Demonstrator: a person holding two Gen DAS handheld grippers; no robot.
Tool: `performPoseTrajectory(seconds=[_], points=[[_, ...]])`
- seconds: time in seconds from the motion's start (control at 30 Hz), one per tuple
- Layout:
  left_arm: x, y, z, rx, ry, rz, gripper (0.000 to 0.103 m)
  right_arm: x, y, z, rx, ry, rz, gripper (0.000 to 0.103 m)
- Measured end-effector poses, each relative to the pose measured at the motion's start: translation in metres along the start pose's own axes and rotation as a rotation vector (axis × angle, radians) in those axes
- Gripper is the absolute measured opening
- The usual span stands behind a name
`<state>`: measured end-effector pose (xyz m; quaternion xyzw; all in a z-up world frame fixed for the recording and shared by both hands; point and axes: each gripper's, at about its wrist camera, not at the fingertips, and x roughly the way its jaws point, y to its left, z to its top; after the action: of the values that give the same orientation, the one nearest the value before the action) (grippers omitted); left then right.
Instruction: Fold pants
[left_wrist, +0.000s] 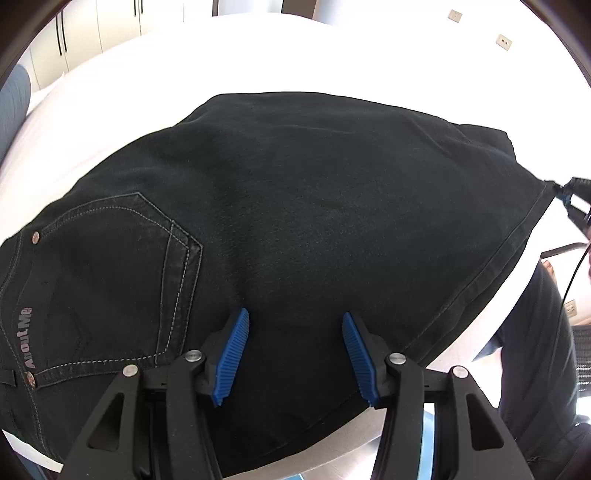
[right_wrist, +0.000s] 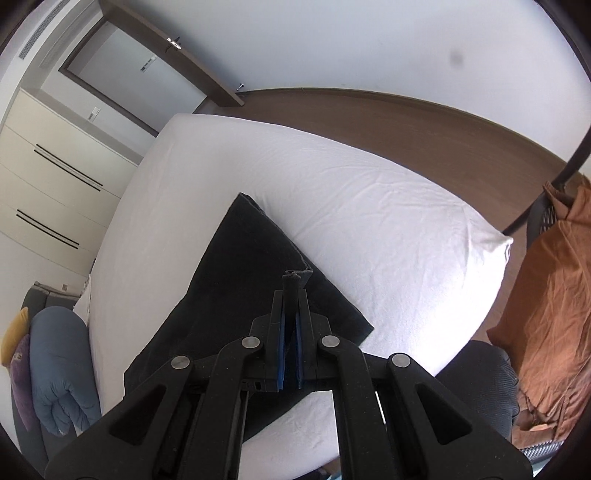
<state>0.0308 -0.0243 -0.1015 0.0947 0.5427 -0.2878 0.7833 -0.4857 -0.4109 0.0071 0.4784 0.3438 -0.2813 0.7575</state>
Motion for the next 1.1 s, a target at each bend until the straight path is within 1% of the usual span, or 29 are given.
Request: performPoseTrajectory(seconds=[0.17,0.23,0.3,0.37,0.4,0.43,0.5,0.57,0.6,0.67,0.8,0.9,0.97,1.0,1.1], points=[[-0.003,0.015,0.010,-0.036,0.035,-0.055,0.053,0.025,-0.033,-0.009,0.078,0.028,0.030,0.003],[-0.006,0.025,0.013,-0.073,0.039,-0.090,0.047,0.037,-0.046,-0.010,0.103,0.042,0.048,0.003],[-0.007,0.041,0.015,-0.140,0.039,-0.145,0.043,0.046,-0.062,-0.015,0.144,0.052,0.091,0.003],[-0.007,0.057,0.013,-0.206,0.037,-0.195,0.034,0.052,-0.067,-0.019,0.155,0.056,0.122,0.003],[-0.007,0.064,0.012,-0.233,0.039,-0.209,0.026,0.054,-0.072,-0.019,0.149,0.057,0.123,0.003],[-0.006,0.071,0.012,-0.252,0.043,-0.217,0.014,0.055,-0.073,-0.020,0.143,0.057,0.123,0.003],[-0.006,0.084,0.009,-0.292,0.054,-0.235,0.004,0.050,-0.075,-0.021,0.153,0.057,0.127,0.003],[-0.005,0.092,0.003,-0.328,0.056,-0.272,0.002,0.031,-0.060,-0.020,0.174,0.058,0.132,0.004],[-0.004,0.093,-0.001,-0.333,0.054,-0.279,0.002,0.030,-0.061,-0.019,0.188,0.063,0.139,0.005],[-0.003,0.094,-0.002,-0.335,0.049,-0.277,0.002,0.023,-0.062,-0.020,0.215,0.082,0.160,0.005],[-0.001,0.095,0.001,-0.340,0.048,-0.278,0.002,0.009,-0.056,-0.027,0.201,0.093,0.186,0.008],[0.001,0.101,-0.004,-0.358,0.043,-0.307,0.003,0.010,-0.055,-0.033,0.200,0.105,0.199,0.008],[0.001,0.106,-0.006,-0.365,0.040,-0.322,0.004,0.012,-0.055,-0.036,0.178,0.099,0.178,0.007],[-0.001,0.109,-0.007,-0.365,0.038,-0.325,0.004,0.014,-0.056,-0.037,0.170,0.098,0.168,0.005],[-0.003,0.113,-0.008,-0.360,0.038,-0.327,0.004,0.018,-0.061,-0.039,0.178,0.094,0.164,0.003]])
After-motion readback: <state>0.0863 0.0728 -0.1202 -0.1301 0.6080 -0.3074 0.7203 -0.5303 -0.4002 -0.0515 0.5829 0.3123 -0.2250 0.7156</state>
